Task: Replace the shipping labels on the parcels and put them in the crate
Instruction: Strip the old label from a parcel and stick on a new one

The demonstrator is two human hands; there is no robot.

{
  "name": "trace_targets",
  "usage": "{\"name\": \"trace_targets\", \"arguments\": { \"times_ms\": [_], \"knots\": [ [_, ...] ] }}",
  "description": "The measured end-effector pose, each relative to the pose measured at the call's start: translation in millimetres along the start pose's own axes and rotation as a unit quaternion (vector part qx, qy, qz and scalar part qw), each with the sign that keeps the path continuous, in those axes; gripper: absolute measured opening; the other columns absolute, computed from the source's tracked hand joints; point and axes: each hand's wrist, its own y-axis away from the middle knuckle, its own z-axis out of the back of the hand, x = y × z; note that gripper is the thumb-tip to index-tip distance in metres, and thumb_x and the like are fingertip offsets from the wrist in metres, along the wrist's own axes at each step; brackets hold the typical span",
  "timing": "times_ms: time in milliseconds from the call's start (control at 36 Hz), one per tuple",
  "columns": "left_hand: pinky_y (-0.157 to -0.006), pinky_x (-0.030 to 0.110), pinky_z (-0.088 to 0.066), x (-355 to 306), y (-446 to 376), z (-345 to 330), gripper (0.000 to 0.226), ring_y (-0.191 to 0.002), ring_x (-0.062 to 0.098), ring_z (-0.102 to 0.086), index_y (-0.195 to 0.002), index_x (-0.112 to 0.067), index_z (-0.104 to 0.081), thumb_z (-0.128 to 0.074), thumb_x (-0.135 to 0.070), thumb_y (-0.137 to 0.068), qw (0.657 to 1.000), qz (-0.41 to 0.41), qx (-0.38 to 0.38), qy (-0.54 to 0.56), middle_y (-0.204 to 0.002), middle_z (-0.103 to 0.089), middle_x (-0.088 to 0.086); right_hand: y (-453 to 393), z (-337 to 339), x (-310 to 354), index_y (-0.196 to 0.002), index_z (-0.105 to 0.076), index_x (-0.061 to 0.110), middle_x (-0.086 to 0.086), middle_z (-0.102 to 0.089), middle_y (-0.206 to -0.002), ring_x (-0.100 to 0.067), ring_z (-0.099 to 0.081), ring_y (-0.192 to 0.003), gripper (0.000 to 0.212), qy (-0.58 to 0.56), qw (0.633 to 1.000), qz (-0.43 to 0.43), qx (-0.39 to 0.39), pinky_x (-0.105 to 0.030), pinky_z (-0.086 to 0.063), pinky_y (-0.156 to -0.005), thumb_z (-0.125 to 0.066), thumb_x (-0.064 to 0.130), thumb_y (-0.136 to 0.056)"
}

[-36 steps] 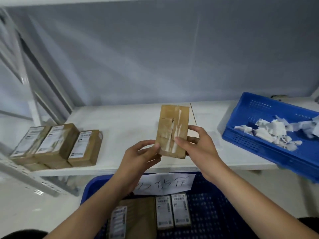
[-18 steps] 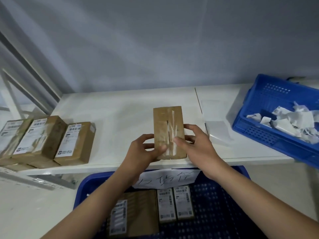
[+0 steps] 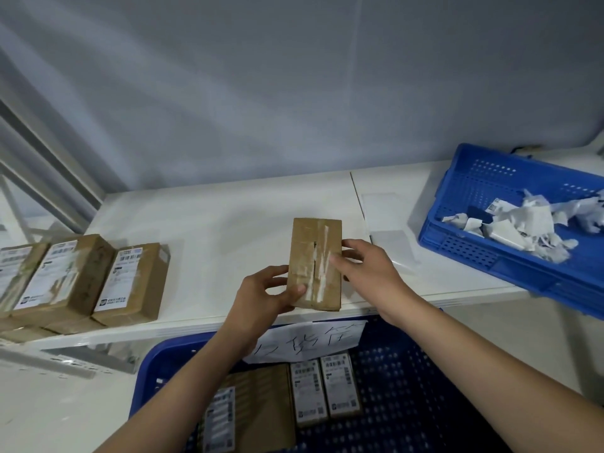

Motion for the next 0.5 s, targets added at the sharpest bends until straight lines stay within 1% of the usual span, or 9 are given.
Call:
{"name": "trace_targets", "arguments": {
  "times_ms": [111,167,222,306,361,389,417,472,500],
  "knots": [
    [-0.090,0.040,-0.061,5,3,-3,0.043,-0.092,0.015,-0.076,-0.130,-0.020,-0.069,-0.079,-0.021,-0.088,1.000,-0.006,0.003,-0.013,-0.114,-0.075,-0.003,-2,4,-3,-0.131,-0.059,0.020,0.002,-0.067,-0.113,-0.013,-0.066,-0.100,0.041,-0.011,0.999,-0.021,-0.026,-0.026,-0.052,-0.085,-0.069,0.035,-0.094],
    [-0.090,0.040,-0.061,8,3,-2,0.042,-0.093,0.015,-0.076,-0.130,-0.023,-0.069,-0.079,-0.023,-0.089,0.999,-0.006,0.002,-0.032,-0.114,-0.075,-0.004,-4,5,-8,-0.126,-0.063,0.017,0.001,-0.070,-0.108,-0.013,-0.068,-0.097,0.044,-0.015,0.999,-0.029,-0.031,-0.026,-0.056,-0.081,-0.073,0.039,-0.090],
    [-0.089,0.039,-0.062,12,1,-2,0.040,-0.092,0.013,-0.076,-0.129,-0.024,-0.070,-0.078,-0.022,-0.090,0.999,0.002,0.001,-0.045,-0.111,-0.076,-0.004,-7,4,-14,-0.122,-0.067,0.016,0.000,-0.072,-0.106,-0.013,-0.071,-0.095,0.044,-0.019,0.999,-0.037,-0.025,-0.028,-0.060,-0.081,-0.077,0.040,-0.087],
    [-0.084,0.028,-0.061,17,-1,-4,0.033,-0.087,0.007,-0.075,-0.125,-0.026,-0.072,-0.074,-0.021,-0.092,0.997,0.005,0.006,-0.076,-0.104,-0.077,-0.010,-8,1,-21,-0.114,-0.071,0.016,-0.002,-0.074,-0.102,-0.015,-0.072,-0.093,0.036,-0.013,0.999,-0.042,-0.013,-0.037,-0.062,-0.083,-0.078,0.037,-0.086],
    [-0.078,0.019,-0.058,21,-3,-5,0.030,-0.085,0.003,-0.074,-0.124,-0.028,-0.072,-0.073,-0.023,-0.094,0.995,0.004,0.015,-0.096,-0.102,-0.076,-0.013,-9,-1,-25,-0.108,-0.073,0.019,0.001,-0.075,-0.098,-0.015,-0.073,-0.091,0.030,0.003,0.999,-0.042,-0.012,-0.039,-0.062,-0.084,-0.078,0.038,-0.086],
    [-0.076,0.017,-0.058,22,-3,-6,0.029,-0.084,0.002,-0.073,-0.123,-0.028,-0.072,-0.072,-0.023,-0.095,0.995,0.005,0.020,-0.101,-0.101,-0.076,-0.013,-10,-2,-27,-0.107,-0.074,0.021,0.002,-0.075,-0.096,-0.015,-0.073,-0.089,0.028,0.012,0.999,-0.043,-0.013,-0.040,-0.061,-0.084,-0.077,0.039,-0.086],
    [-0.079,0.020,-0.059,24,-3,-6,0.028,-0.085,0.003,-0.074,-0.123,-0.028,-0.072,-0.071,-0.023,-0.095,0.994,0.007,0.023,-0.107,-0.101,-0.076,-0.012,-11,-3,-29,-0.105,-0.074,0.021,0.002,-0.076,-0.095,-0.015,-0.073,-0.088,0.027,0.019,0.999,-0.046,-0.014,-0.041,-0.061,-0.085,-0.077,0.039,-0.085],
    [-0.089,0.031,-0.060,29,-5,-9,0.029,-0.090,0.009,-0.074,-0.124,-0.026,-0.072,-0.071,-0.026,-0.095,0.992,0.012,0.027,-0.124,-0.105,-0.076,-0.008,-13,-4,-32,-0.101,-0.075,0.022,0.003,-0.076,-0.093,-0.016,-0.074,-0.085,0.021,0.024,0.998,-0.051,-0.015,-0.041,-0.061,-0.085,-0.077,0.038,-0.087],
    [-0.089,0.032,-0.060,30,-5,-9,0.032,-0.092,0.011,-0.074,-0.126,-0.024,-0.072,-0.072,-0.027,-0.095,0.991,0.012,0.029,-0.132,-0.107,-0.076,-0.006,-14,-5,-34,-0.099,-0.075,0.022,0.003,-0.076,-0.092,-0.015,-0.074,-0.084,0.019,0.026,0.998,-0.053,-0.014,-0.041,-0.061,-0.085,-0.076,0.037,-0.087]
  ]
}}
